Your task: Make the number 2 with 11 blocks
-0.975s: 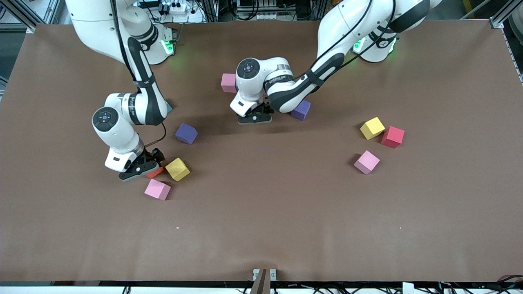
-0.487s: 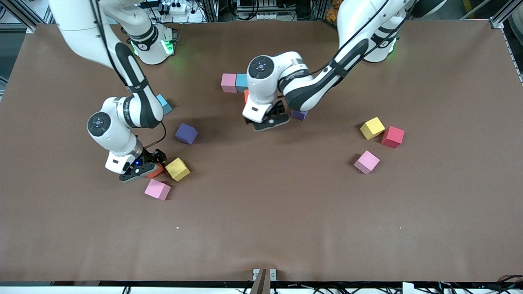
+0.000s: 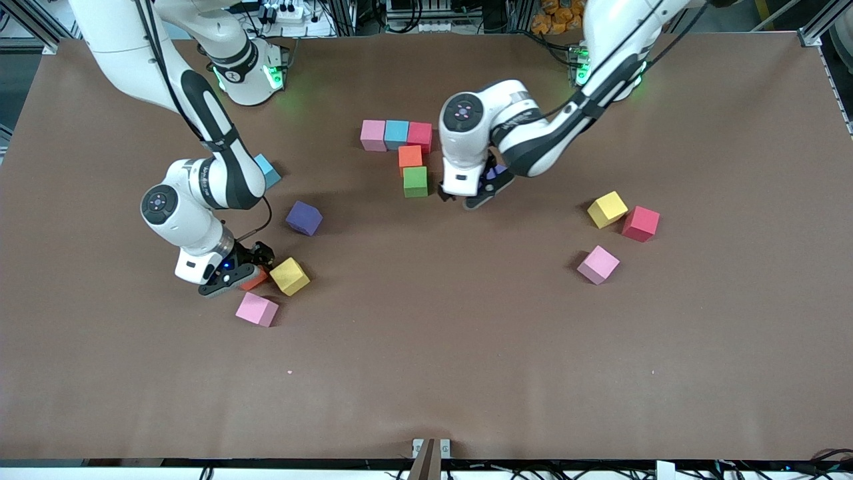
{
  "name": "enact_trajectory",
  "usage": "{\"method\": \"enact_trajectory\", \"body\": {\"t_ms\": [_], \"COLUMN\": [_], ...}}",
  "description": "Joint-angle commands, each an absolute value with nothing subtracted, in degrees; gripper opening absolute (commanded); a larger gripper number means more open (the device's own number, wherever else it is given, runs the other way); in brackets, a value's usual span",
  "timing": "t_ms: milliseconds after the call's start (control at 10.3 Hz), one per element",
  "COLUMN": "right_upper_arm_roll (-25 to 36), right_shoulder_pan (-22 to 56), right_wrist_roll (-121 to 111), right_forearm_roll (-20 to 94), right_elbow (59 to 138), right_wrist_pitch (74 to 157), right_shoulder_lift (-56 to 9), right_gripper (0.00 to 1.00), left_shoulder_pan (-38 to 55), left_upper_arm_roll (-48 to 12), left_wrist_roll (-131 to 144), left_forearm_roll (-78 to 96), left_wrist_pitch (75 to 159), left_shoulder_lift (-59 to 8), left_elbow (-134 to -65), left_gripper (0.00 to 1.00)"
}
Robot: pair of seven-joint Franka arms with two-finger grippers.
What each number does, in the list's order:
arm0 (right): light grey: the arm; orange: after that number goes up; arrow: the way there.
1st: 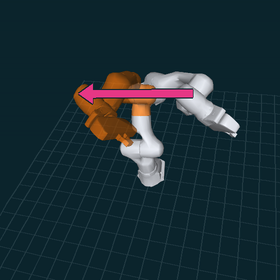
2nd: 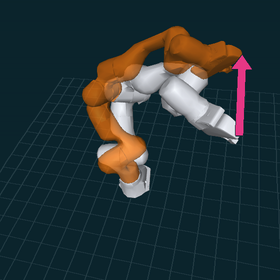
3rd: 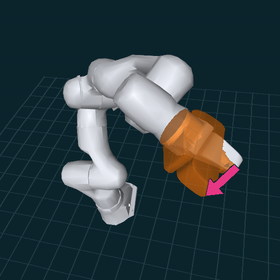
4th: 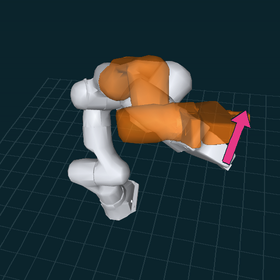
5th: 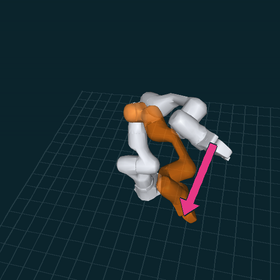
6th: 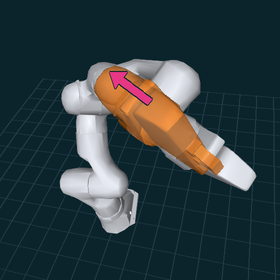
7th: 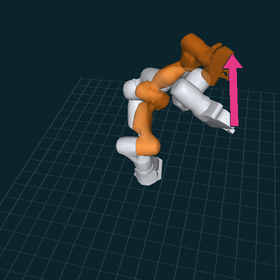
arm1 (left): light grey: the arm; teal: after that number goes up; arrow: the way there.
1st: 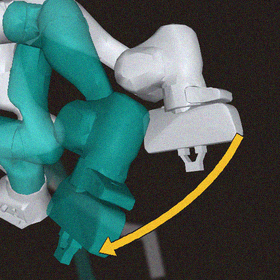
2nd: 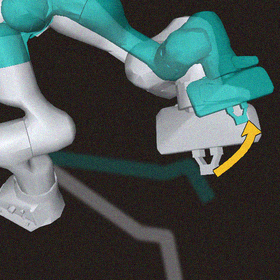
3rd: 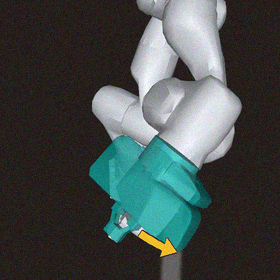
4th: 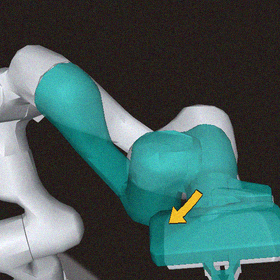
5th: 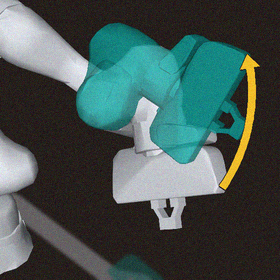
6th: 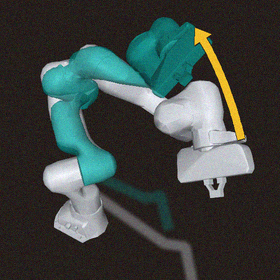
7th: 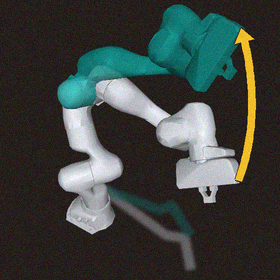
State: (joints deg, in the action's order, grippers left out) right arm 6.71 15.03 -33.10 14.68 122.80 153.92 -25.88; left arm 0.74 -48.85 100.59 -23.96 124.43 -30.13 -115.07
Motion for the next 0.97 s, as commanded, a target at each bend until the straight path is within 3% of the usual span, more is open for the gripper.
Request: {"method": "enact_trajectory", "body": {"t_ms": [0, 390, 682, 780, 877], "right_upper_arm_roll": [4.41, -1.74, -1.85, -1.85, -1.76], "right_shoulder_pan": [9.60, 3.87, 4.13, 4.30, 4.31], "right_wrist_roll": [-40.06, -39.73, -39.72, -40.42, -41.65], "right_forearm_roll": [15.56, 15.64, 15.64, 15.38, 14.60], "right_elbow": [122.96, 122.52, 122.08, 121.99, 121.04], "right_wrist_pitch": [151.70, 152.40, 151.79, 151.79, 151.70], "right_shoulder_lift": [-25.22, -26.54, -26.54, -26.46, -26.46], "right_gripper": [1.00, 1.00, 1.00, 0.82, 0.58], "left_shoulder_pan": [-4.48, -4.57, -5.36, -5.36, -5.36], "left_upper_arm_roll": [-52.73, -52.73, -52.73, -52.56, -52.38], "left_wrist_roll": [103.87, 120.03, 124.09, 124.36, 125.76], "left_forearm_roll": [-22.68, -28.37, -30.06, -30.06, -30.15], "left_wrist_pitch": [129.08, 136.31, 137.11, 137.20, 137.98], "left_shoulder_lift": [-26.38, -25.66, -25.93, -26.36, -26.54], "left_elbow": [-123.37, -129.89, -131.40, -131.40, -131.40], "left_gripper": [1.00, 1.00, 1.00, 1.00, 1.00]}}
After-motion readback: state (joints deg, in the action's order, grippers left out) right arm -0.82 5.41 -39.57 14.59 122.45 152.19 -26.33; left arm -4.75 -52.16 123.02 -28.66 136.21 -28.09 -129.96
